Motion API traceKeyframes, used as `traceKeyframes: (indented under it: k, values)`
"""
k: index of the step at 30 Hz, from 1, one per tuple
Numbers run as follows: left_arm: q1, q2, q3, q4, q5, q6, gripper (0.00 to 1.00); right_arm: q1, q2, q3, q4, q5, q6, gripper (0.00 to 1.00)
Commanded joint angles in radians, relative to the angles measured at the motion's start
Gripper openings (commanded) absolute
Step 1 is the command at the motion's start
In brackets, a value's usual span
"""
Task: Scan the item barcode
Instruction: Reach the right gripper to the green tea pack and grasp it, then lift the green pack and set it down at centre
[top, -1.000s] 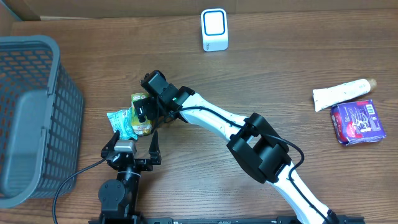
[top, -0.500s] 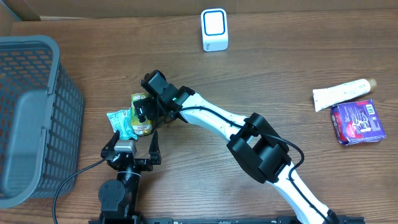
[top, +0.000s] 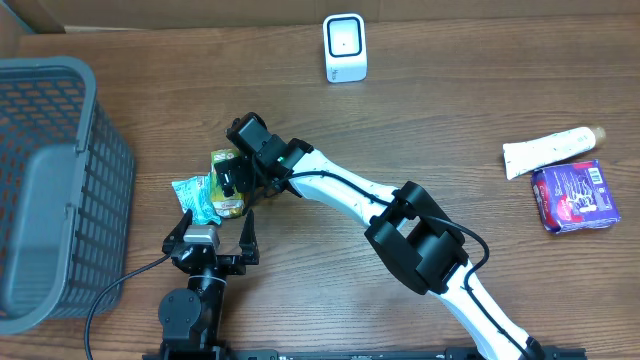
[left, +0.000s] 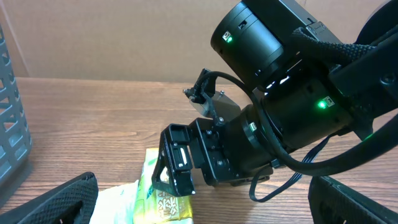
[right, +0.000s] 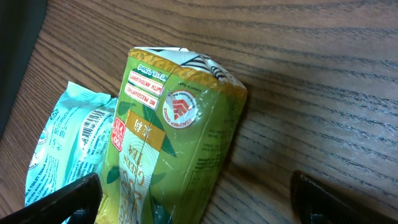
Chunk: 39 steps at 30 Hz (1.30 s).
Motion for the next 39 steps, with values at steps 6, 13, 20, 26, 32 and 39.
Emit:
traceKeyframes:
  k: [6, 13, 20, 26, 32, 39]
  values:
    - [0.007, -0.009, -0.006, 0.003, -0.006, -0.018, 1.0, -0.01, 0.01, 0.022, -0.008, 0.018, -0.003, 1.0]
    - [0.007, -0.009, -0.006, 0.003, -0.006, -0.018, 0.99, -0.01, 0.01, 0.022, -0.01, 0.017, -0.003, 1.0]
    - [0.007, -0.009, -0.006, 0.003, -0.006, -0.018, 1.0, -0.011, 0.009, 0.039, -0.007, -0.047, -0.003, 1.0]
    - [0.007, -0.009, -0.006, 0.003, -0.006, -0.018, 1.0, -0.011, 0.009, 0.079, 0.0, -0.042, -0.035, 1.0]
    - [0.007, -0.009, -0.006, 0.003, -0.006, -0.018, 1.0, -0.005, 0.018, 0.069, 0.025, -0.019, -0.048, 1.0]
    - [0.007, -0.009, -0.006, 0.003, -0.006, -0.018, 1.0, -0.003, 0.076, 0.069, 0.067, 0.014, -0.043, 1.0]
